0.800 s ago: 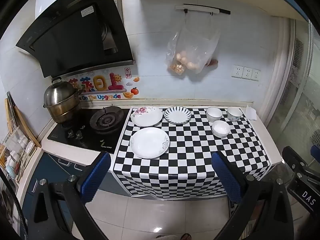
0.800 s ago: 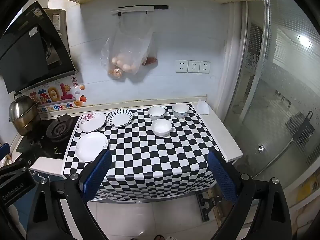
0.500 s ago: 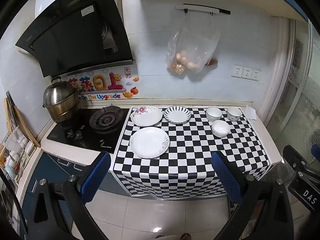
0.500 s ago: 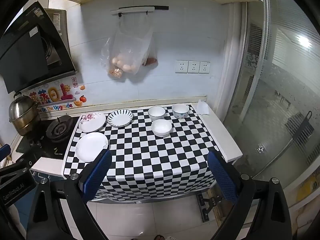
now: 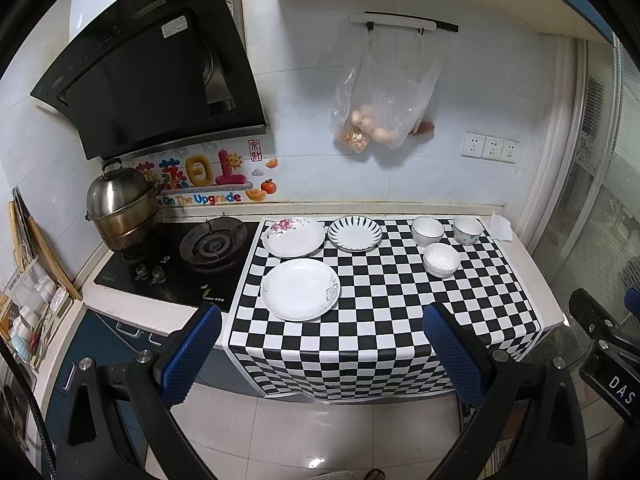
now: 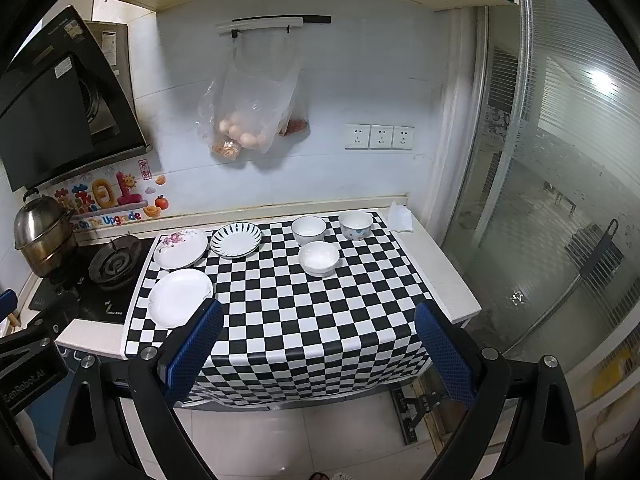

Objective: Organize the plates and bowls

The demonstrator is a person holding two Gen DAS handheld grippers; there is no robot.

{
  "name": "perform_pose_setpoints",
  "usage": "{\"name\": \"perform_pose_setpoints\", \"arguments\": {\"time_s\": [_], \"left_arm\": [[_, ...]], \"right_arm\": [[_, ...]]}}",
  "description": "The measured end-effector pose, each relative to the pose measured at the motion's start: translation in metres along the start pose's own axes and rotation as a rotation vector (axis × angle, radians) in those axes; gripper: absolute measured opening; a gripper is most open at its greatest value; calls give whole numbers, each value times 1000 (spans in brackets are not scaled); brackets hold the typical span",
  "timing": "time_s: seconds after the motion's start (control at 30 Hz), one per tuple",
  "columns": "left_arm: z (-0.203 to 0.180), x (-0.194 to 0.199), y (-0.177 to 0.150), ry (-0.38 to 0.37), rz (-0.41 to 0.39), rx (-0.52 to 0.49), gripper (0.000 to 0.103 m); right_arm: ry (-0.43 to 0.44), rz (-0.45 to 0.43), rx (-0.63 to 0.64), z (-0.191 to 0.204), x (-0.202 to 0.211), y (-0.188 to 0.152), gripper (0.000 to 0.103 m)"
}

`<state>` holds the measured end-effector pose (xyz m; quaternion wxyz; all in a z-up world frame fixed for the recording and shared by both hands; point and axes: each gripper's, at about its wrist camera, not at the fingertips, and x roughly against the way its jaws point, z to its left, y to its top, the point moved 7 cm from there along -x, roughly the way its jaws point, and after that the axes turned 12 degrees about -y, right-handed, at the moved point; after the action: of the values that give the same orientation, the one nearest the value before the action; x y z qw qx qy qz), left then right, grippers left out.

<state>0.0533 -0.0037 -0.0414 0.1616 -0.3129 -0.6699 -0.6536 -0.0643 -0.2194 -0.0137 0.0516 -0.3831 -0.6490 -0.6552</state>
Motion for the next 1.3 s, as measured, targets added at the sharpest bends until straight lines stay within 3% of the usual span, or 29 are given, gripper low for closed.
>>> {"name": "perform_pose_setpoints", "arguments": {"time_s": [1.3], "left_arm": [[7,19,1,2,-27,6,102]], "right_arm": [[16,-28,14,-2,11,1,98]]}}
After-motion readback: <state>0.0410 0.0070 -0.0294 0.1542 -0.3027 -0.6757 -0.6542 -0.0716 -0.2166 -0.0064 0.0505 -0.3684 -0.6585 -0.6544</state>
